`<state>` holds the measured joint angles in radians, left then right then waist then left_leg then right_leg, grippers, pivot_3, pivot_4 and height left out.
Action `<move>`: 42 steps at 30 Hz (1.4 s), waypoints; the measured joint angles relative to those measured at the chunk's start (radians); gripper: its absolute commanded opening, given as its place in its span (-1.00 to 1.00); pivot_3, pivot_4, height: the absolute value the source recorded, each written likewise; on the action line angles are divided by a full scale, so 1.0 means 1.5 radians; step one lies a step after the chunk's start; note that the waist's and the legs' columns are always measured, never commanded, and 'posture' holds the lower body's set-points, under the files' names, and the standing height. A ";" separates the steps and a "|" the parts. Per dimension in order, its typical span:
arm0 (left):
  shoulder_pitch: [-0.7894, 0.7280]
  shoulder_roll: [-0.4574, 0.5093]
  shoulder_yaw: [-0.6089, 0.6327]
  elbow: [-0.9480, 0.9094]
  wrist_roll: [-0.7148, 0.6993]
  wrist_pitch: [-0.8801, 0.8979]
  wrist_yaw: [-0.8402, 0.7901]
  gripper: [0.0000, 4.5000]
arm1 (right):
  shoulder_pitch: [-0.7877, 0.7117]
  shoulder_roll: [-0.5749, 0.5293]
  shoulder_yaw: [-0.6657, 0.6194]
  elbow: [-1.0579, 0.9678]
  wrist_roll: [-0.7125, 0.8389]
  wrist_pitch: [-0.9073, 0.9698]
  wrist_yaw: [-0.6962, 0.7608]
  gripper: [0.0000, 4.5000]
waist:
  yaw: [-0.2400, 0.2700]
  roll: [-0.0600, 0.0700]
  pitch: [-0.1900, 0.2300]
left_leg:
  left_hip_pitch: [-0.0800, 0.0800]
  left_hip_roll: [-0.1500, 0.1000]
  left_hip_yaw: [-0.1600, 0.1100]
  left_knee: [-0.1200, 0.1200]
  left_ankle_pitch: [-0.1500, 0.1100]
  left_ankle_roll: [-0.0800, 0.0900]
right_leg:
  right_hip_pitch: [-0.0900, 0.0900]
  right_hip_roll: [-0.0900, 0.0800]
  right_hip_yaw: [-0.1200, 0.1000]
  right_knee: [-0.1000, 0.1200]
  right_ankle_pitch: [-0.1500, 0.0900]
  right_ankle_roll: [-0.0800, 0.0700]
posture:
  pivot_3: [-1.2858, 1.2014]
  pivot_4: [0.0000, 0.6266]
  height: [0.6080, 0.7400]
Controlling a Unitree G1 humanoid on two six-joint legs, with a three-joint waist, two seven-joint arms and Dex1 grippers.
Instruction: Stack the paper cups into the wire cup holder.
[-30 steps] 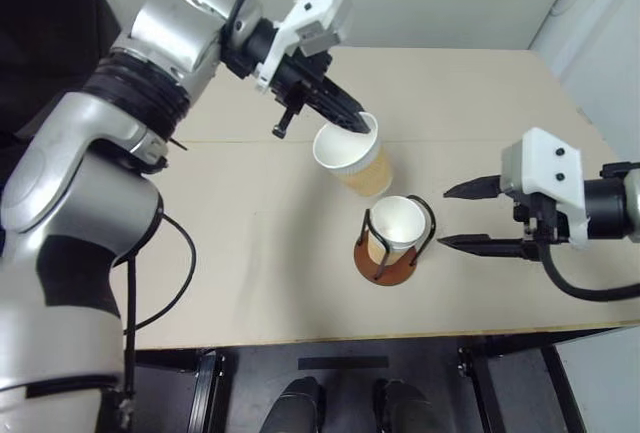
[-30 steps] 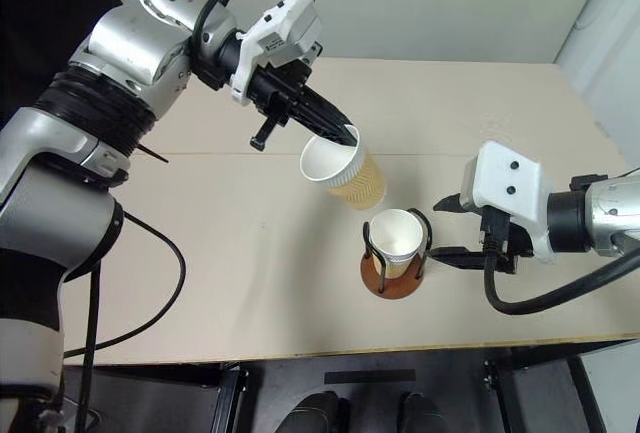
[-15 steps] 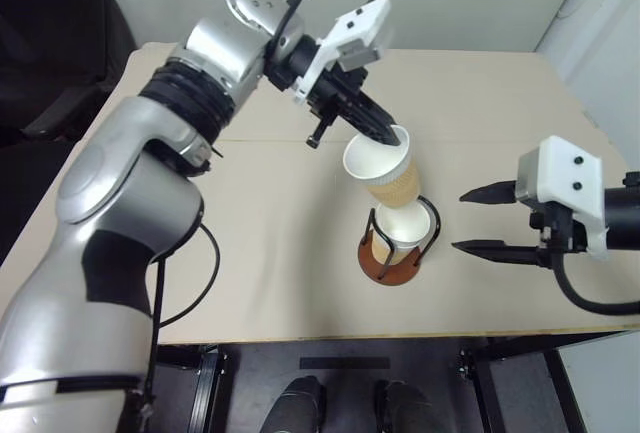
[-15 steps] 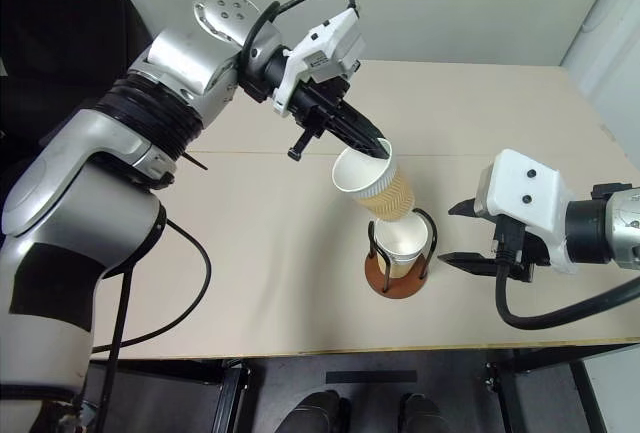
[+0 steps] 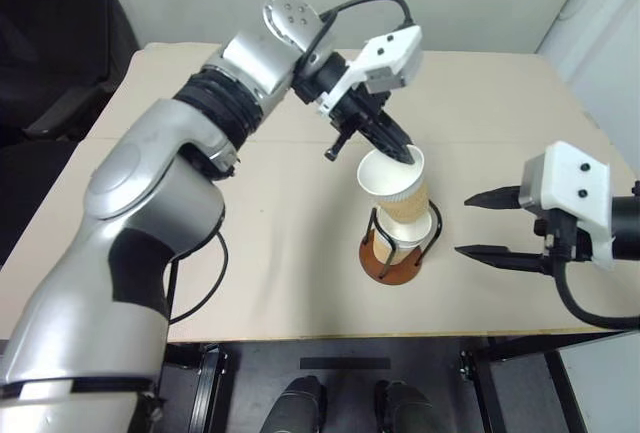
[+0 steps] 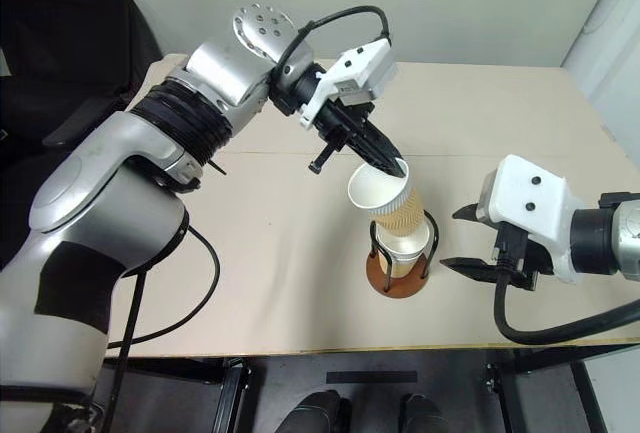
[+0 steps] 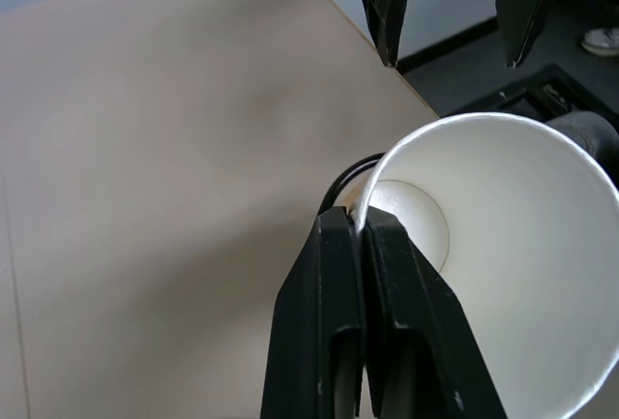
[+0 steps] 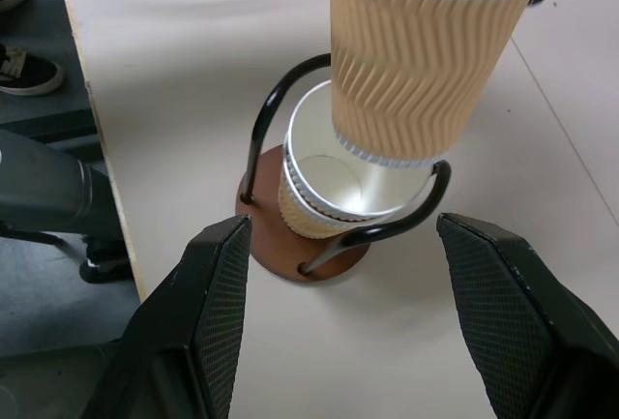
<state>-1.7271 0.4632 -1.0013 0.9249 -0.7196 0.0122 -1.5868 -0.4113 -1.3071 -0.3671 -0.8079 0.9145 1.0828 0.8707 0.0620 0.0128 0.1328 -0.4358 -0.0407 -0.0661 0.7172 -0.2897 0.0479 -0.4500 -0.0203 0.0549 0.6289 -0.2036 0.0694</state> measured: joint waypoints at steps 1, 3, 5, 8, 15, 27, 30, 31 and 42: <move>0.000 -0.003 -0.003 0.001 0.001 -0.004 0.000 -0.97 | 0.000 0.000 -0.004 -0.002 0.005 0.002 -0.003 0.37 | 0.000 0.000 0.000 | 0.000 0.000 0.000 0.000 0.000 0.000 | 0.000 0.000 0.000 0.000 0.000 0.000 | 0.03 -0.52 1.00; 0.000 -0.009 -0.009 0.002 0.004 -0.013 0.000 -0.97 | 0.001 -0.001 -0.008 -0.005 0.013 0.007 -0.011 0.37 | 0.000 0.000 0.000 | 0.000 0.000 0.000 0.000 0.000 0.000 | 0.000 0.000 0.000 0.000 0.000 0.000 | 0.03 -0.52 1.00; 0.000 -0.013 -0.016 0.009 0.007 -0.021 0.000 -0.97 | 0.004 -0.001 -0.010 -0.009 0.021 0.013 -0.017 0.37 | 0.001 0.000 0.000 | 0.000 0.000 0.000 0.000 0.000 0.000 | 0.000 0.000 0.000 0.000 0.000 0.000 | 0.03 -0.52 1.00; 0.000 -0.019 -0.018 0.018 0.017 -0.035 0.000 -0.97 | 0.005 -0.002 -0.015 -0.013 0.031 0.016 -0.025 0.37 | 0.001 0.000 0.000 | 0.000 0.000 0.000 0.000 0.000 0.000 | 0.000 0.000 0.000 0.000 0.000 0.000 | 0.03 -0.52 1.00; 0.007 -0.054 -0.007 0.058 0.054 -0.062 0.000 -0.07 | 0.009 -0.006 -0.021 -0.015 0.042 0.018 -0.033 0.37 | 0.002 0.000 0.000 | 0.000 0.000 0.001 0.001 0.000 0.000 | 0.000 0.000 0.000 0.000 0.000 0.001 | 0.03 -0.52 1.00; 0.012 -0.081 0.162 0.120 0.108 -0.053 0.000 0.73 | 0.015 -0.013 -0.016 -0.006 0.037 -0.003 -0.037 0.37 | 0.002 0.000 0.000 | 0.000 0.000 0.001 0.001 0.000 0.000 | 0.000 0.000 0.001 0.001 0.000 0.001 | 0.03 -0.52 1.00; 0.027 -0.049 0.216 0.131 0.132 -0.037 0.000 0.73 | 0.006 -0.013 0.005 0.017 0.025 -0.023 -0.037 0.37 | 0.000 0.000 0.000 | 0.000 0.000 0.001 0.001 0.000 0.000 | 0.000 0.000 0.001 0.001 0.000 0.001 | 0.03 -0.52 1.00; 0.035 -0.038 0.229 0.132 0.139 -0.032 0.000 0.73 | 0.005 -0.013 0.010 0.025 0.020 -0.030 -0.037 0.37 | -0.001 0.000 0.000 | 0.000 0.000 0.001 0.001 0.000 0.000 | 0.000 0.000 0.001 0.001 0.000 0.001 | 0.03 -0.52 1.00; 0.154 0.090 0.425 0.108 0.211 0.082 0.029 0.73 | -0.068 0.051 0.155 0.190 -0.108 -0.137 -0.021 0.37 | -0.004 0.000 0.000 | 0.000 0.000 0.000 0.002 0.001 0.003 | -0.001 0.000 0.000 0.002 0.001 0.001 | 0.03 -0.52 1.00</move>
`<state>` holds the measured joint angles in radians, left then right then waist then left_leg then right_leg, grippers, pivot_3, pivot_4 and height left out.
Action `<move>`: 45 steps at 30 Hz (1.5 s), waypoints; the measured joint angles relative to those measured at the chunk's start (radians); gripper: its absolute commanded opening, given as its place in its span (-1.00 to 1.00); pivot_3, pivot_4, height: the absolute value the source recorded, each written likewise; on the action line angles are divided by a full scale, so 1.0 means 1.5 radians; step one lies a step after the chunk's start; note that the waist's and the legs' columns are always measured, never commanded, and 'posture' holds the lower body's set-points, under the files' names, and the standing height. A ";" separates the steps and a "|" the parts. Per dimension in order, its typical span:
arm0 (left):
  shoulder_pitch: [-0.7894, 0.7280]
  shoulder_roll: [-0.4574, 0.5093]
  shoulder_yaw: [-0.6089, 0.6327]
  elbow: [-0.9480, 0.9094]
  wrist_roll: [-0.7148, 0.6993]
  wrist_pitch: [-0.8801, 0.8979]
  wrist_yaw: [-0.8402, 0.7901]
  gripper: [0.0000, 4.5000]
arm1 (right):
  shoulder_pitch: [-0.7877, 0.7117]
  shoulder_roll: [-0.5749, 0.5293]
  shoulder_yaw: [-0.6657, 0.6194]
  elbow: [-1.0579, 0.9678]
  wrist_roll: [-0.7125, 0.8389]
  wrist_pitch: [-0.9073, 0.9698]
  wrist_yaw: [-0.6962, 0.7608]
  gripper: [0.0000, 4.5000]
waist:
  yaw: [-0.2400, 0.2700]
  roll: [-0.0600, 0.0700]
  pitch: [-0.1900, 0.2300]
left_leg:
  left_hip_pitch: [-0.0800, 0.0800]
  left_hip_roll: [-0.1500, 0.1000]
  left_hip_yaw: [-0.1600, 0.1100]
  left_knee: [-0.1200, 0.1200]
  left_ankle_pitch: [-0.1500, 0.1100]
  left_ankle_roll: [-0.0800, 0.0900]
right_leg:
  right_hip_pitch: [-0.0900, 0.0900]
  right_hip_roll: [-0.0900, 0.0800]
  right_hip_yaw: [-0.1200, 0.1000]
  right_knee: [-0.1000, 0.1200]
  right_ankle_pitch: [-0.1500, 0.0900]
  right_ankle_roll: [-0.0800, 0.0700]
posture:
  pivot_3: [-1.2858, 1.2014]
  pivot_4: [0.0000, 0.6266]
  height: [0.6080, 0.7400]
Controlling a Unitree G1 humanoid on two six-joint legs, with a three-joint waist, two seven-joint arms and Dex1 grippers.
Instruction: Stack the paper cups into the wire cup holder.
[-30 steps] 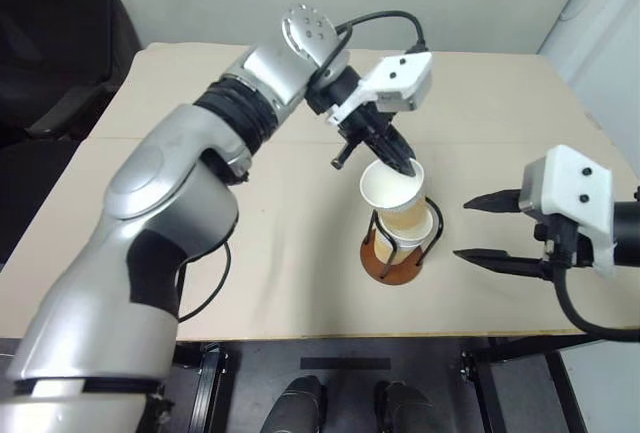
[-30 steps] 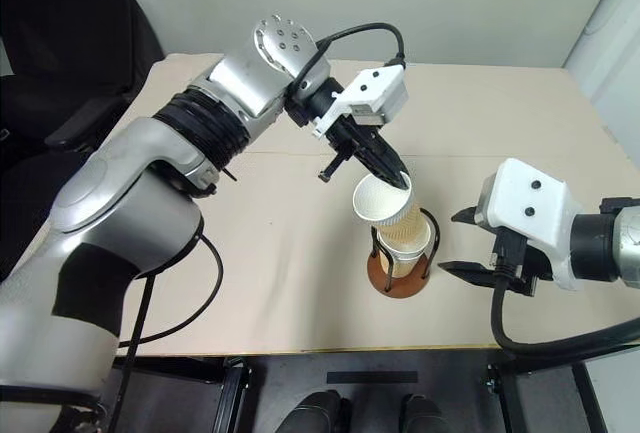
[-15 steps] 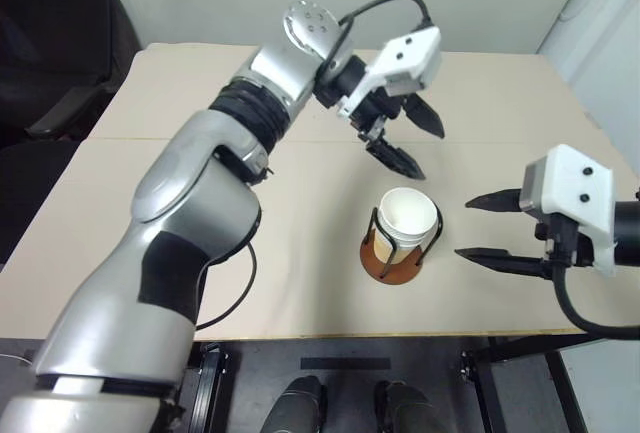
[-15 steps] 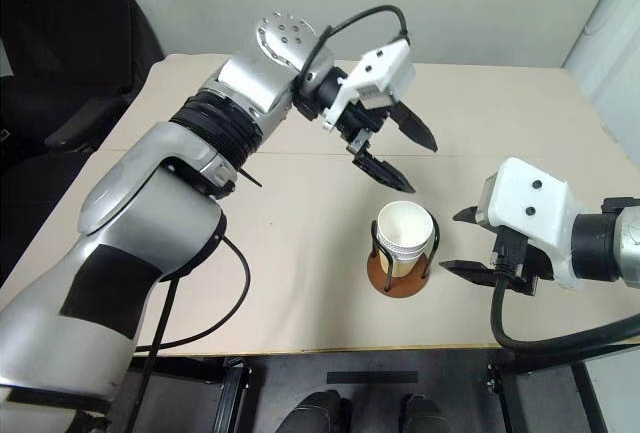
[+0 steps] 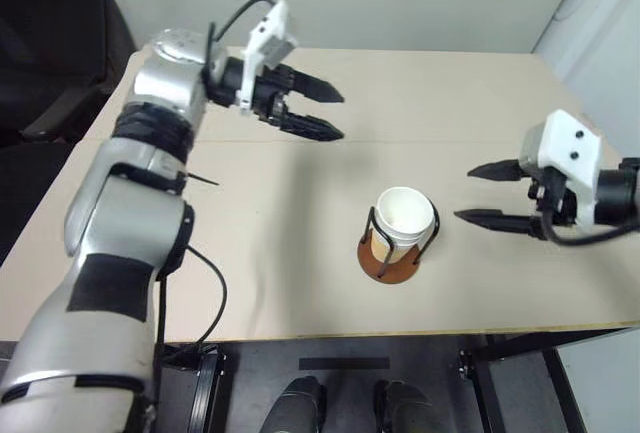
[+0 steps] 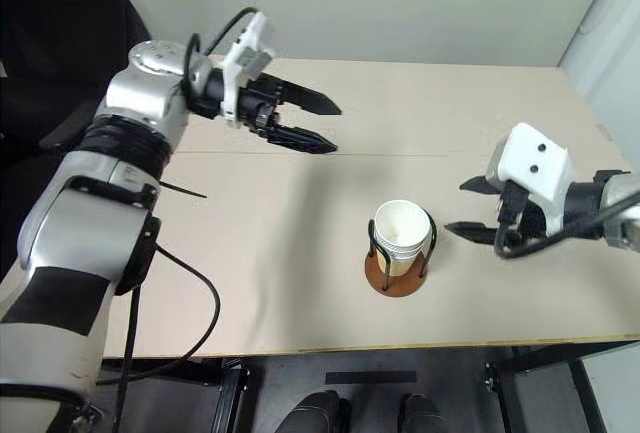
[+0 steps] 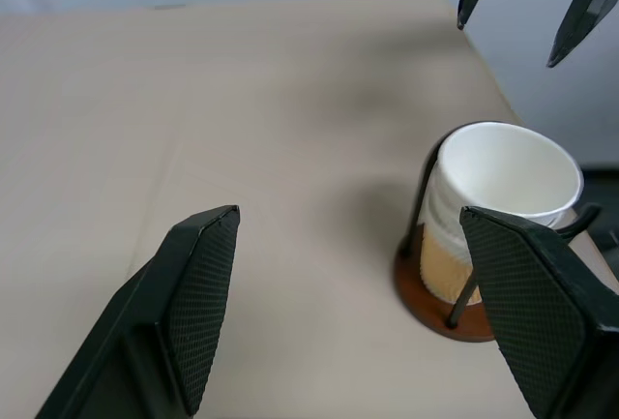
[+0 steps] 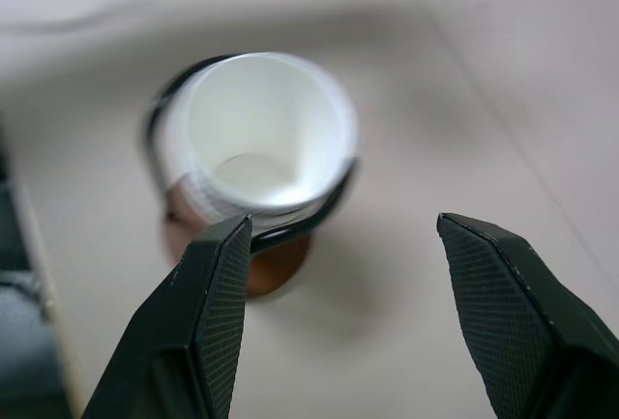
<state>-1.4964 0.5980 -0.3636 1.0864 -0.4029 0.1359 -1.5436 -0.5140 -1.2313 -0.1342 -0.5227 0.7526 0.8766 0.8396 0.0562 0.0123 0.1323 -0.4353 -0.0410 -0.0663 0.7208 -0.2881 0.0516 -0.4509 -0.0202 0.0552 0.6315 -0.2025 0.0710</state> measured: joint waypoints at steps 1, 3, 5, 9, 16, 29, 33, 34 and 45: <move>0.012 0.006 0.026 -0.002 0.005 0.011 0.021 0.73 | -0.014 0.025 0.005 0.027 -0.009 -0.002 -0.006 0.37 | -0.001 0.000 0.000 | 0.000 0.000 0.001 0.000 0.000 0.000 | 0.000 0.001 0.000 0.000 0.000 0.000 | 0.03 -0.52 1.00; 0.035 0.018 0.062 -0.009 0.015 0.020 0.061 0.73 | -0.038 0.058 0.015 0.073 -0.027 -0.006 -0.023 0.37 | -0.001 0.000 0.000 | 0.000 -0.001 0.000 0.000 0.000 0.001 | 0.000 0.000 0.000 0.000 0.000 0.000 | 0.03 -0.52 1.00; 0.074 0.035 0.110 -0.019 0.023 0.024 0.126 0.73 | -0.055 0.092 0.020 0.131 -0.061 -0.024 -0.043 0.37 | -0.005 -0.001 -0.001 | 0.000 -0.001 0.001 0.000 0.001 0.001 | 0.000 0.000 -0.001 0.000 0.000 0.000 | 0.03 -0.52 1.00; 0.149 0.069 0.196 -0.011 0.035 0.021 0.262 0.73 | -0.038 0.125 0.020 0.256 -0.144 -0.073 -0.085 0.37 | -0.007 -0.001 -0.001 | 0.000 0.000 0.000 0.001 0.001 0.001 | 0.000 0.001 -0.001 0.001 0.001 -0.001 | 0.03 -0.52 1.00; 0.237 0.094 0.300 0.037 0.068 -0.033 0.483 0.73 | 0.000 0.212 0.014 0.442 -0.273 -0.163 -0.202 0.37 | -0.006 -0.001 -0.001 | 0.001 0.000 0.000 0.000 0.001 0.000 | 0.000 0.000 -0.001 0.001 0.001 -0.001 | 0.03 -0.52 1.00; 0.419 0.083 0.411 0.087 0.087 -0.104 0.714 0.73 | 0.063 0.331 -0.072 0.564 -0.355 -0.201 -0.397 0.37 | -0.004 0.000 -0.001 | 0.005 -0.001 0.000 -0.001 0.001 -0.001 | 0.003 0.000 -0.001 0.001 0.002 -0.003 | 0.03 -0.52 1.00; 0.436 0.083 0.440 0.088 0.087 -0.135 0.776 0.73 | 0.067 0.358 -0.112 0.569 -0.363 -0.201 -0.465 0.37 | -0.004 0.000 -0.001 | 0.009 -0.001 0.000 -0.002 0.001 -0.001 | 0.007 0.000 -0.001 0.001 0.002 -0.003 | 0.03 -0.52 1.00; 0.439 0.083 0.444 0.088 0.088 -0.139 0.787 0.73 | 0.067 0.362 -0.118 0.570 -0.366 -0.201 -0.477 0.37 | -0.004 0.000 -0.001 | 0.010 -0.001 0.000 -0.003 0.001 -0.001 | 0.007 0.000 -0.001 0.001 0.002 -0.004 | 0.03 -0.52 1.00; 0.453 0.116 0.472 0.105 0.101 -0.153 0.842 0.73 | 0.048 0.409 -0.117 0.547 -0.388 -0.176 -0.522 0.37 | -0.007 0.000 -0.001 | 0.010 -0.001 0.000 -0.003 0.000 -0.003 | 0.007 0.001 -0.001 0.001 0.002 -0.005 | 0.03 -0.52 1.00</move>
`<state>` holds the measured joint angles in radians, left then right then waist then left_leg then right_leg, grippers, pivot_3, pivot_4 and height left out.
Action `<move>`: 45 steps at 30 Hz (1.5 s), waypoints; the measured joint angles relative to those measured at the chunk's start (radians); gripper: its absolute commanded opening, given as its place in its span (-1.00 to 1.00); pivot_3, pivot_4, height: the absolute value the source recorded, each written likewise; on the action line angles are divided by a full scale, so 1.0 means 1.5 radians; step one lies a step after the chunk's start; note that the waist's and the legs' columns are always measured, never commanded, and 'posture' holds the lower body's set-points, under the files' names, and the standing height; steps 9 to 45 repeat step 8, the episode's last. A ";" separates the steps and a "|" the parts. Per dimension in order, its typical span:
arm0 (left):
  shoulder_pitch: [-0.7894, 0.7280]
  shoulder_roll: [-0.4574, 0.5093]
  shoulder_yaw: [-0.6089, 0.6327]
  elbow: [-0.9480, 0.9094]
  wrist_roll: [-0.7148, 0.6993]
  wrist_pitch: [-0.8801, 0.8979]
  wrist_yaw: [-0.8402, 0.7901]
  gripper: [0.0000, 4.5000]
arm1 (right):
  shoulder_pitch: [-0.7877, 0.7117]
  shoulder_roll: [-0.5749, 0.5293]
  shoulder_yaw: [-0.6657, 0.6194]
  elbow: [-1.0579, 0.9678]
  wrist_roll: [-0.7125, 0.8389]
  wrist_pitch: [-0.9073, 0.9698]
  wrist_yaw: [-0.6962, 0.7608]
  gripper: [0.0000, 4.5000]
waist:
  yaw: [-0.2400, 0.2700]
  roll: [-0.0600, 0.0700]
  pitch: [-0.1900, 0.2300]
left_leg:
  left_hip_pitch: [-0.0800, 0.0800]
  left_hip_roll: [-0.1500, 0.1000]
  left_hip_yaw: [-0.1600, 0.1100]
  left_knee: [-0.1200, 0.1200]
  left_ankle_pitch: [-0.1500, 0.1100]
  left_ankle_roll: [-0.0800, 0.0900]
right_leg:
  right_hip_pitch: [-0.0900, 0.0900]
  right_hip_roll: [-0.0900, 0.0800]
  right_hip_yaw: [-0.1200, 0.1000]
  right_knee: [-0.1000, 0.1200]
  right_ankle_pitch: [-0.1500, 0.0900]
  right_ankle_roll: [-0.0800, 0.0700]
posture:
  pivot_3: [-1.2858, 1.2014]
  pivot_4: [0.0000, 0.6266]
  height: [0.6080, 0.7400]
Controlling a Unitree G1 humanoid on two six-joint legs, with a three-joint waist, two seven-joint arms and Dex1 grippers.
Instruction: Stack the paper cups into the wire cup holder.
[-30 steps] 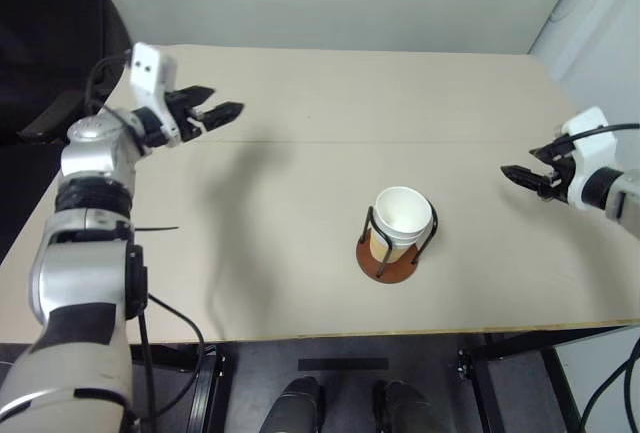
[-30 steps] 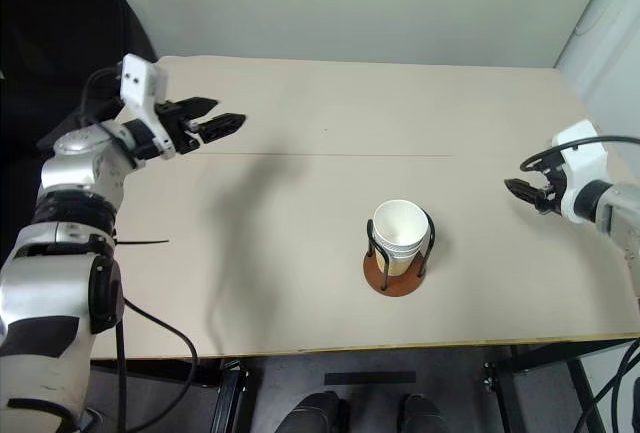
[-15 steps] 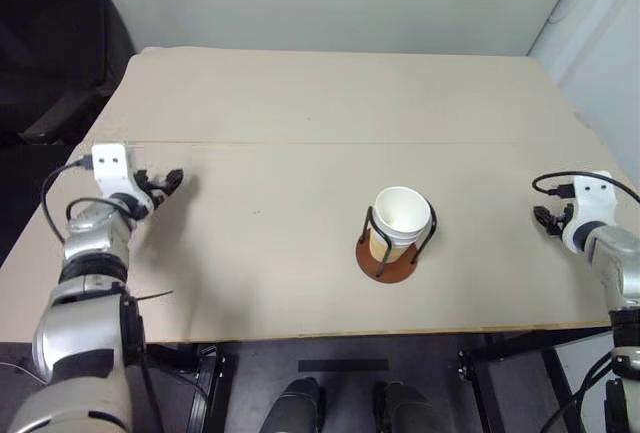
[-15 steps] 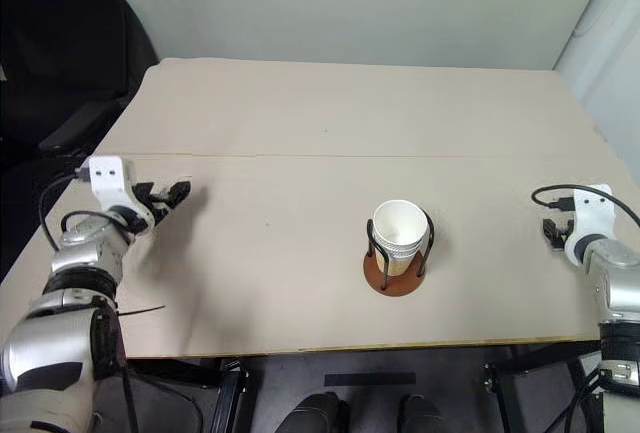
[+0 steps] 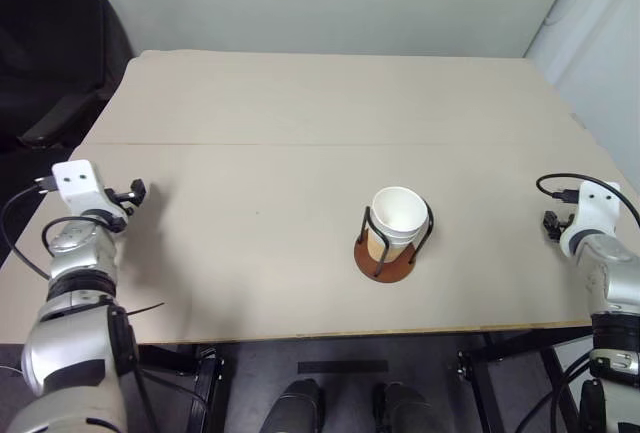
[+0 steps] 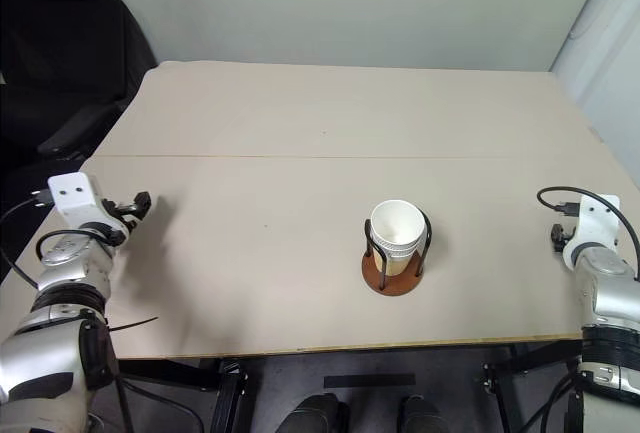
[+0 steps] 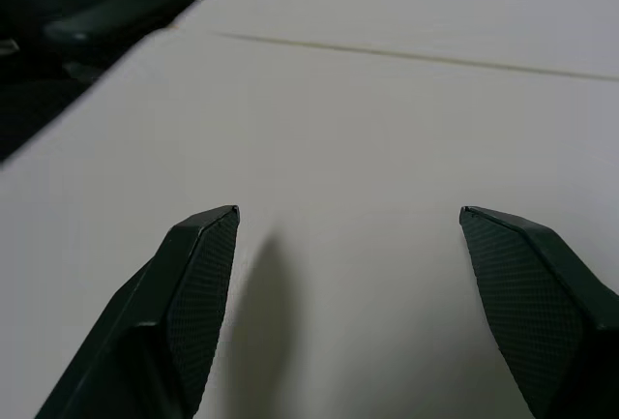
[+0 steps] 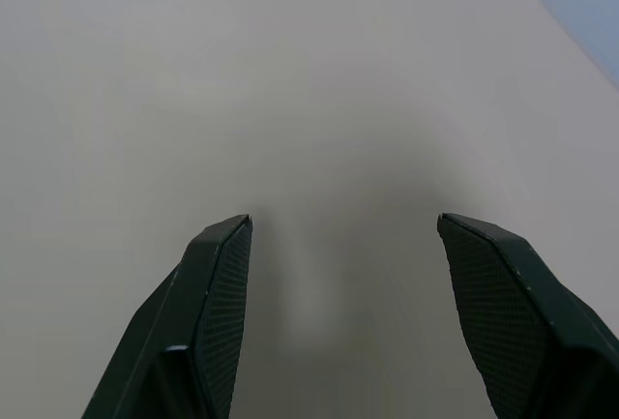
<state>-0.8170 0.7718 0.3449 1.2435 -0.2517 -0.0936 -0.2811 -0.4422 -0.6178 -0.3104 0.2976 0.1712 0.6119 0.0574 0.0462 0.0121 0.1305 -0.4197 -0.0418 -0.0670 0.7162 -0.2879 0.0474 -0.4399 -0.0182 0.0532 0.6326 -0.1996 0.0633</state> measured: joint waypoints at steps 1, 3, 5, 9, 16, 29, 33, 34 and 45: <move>0.000 0.008 0.002 0.000 0.000 0.000 -0.001 0.73 | -0.004 0.003 0.009 -0.005 -0.002 0.004 0.001 0.37 | 0.000 0.000 0.000 | 0.000 0.000 0.000 0.000 0.000 0.000 | 0.000 0.000 0.000 0.000 0.000 0.000 | 0.03 -0.52 1.00; 0.002 0.017 0.002 -0.003 0.000 0.000 -0.005 0.73 | -0.008 0.006 0.024 -0.010 -0.006 0.007 0.009 0.37 | 0.000 0.000 0.000 | 0.000 0.000 0.000 0.000 0.000 0.000 | 0.000 0.000 0.000 0.000 0.000 0.000 | 0.03 -0.52 1.00; 0.016 0.024 0.003 -0.018 0.001 -0.001 -0.015 0.73 | -0.014 0.009 0.040 -0.010 -0.009 0.010 0.020 0.37 | 0.000 0.000 0.000 | 0.000 0.000 -0.001 0.000 0.000 -0.001 | 0.000 0.000 0.000 0.000 0.000 0.000 | 0.03 -0.52 1.00; 0.046 0.024 0.007 -0.030 -0.001 0.000 -0.019 0.73 | -0.020 0.014 0.043 -0.010 -0.012 0.013 0.024 0.37 | 0.001 0.000 0.000 | 0.000 0.000 0.000 0.000 -0.001 -0.001 | 0.000 0.000 0.000 0.000 0.000 -0.001 | 0.03 -0.52 1.00; 0.046 0.024 0.007 -0.030 -0.001 0.000 -0.019 0.73 | -0.020 0.014 0.043 -0.010 -0.012 0.013 0.024 0.37 | 0.001 0.000 0.000 | 0.000 0.000 0.000 0.000 -0.001 -0.001 | 0.000 0.000 0.000 0.000 0.000 -0.001 | 0.03 -0.52 1.00; 0.046 0.024 0.007 -0.030 -0.001 0.000 -0.019 0.73 | -0.020 0.014 0.043 -0.010 -0.012 0.013 0.024 0.37 | 0.001 0.000 0.000 | 0.000 0.000 0.000 0.000 -0.001 -0.001 | 0.000 0.000 0.000 0.000 0.000 -0.001 | 0.03 -0.52 1.00; 0.046 0.024 0.007 -0.030 -0.001 0.000 -0.019 0.73 | -0.020 0.014 0.043 -0.010 -0.012 0.013 0.024 0.37 | 0.001 0.000 0.000 | 0.000 0.000 0.000 0.000 -0.001 -0.001 | 0.000 0.000 0.000 0.000 0.000 -0.001 | 0.03 -0.52 1.00; 0.046 0.024 0.007 -0.030 -0.001 0.000 -0.019 0.73 | -0.020 0.014 0.043 -0.010 -0.012 0.013 0.024 0.37 | 0.001 0.000 0.000 | 0.000 0.000 0.000 0.000 -0.001 -0.001 | 0.000 0.000 0.000 0.000 0.000 -0.001 | 0.03 -0.52 1.00; 0.046 0.024 0.007 -0.030 -0.001 0.000 -0.019 0.73 | -0.020 0.014 0.043 -0.010 -0.012 0.013 0.024 0.37 | 0.001 0.000 0.000 | 0.000 0.000 0.000 0.000 -0.001 -0.001 | 0.000 0.000 0.000 0.000 0.000 -0.001 | 0.03 -0.52 1.00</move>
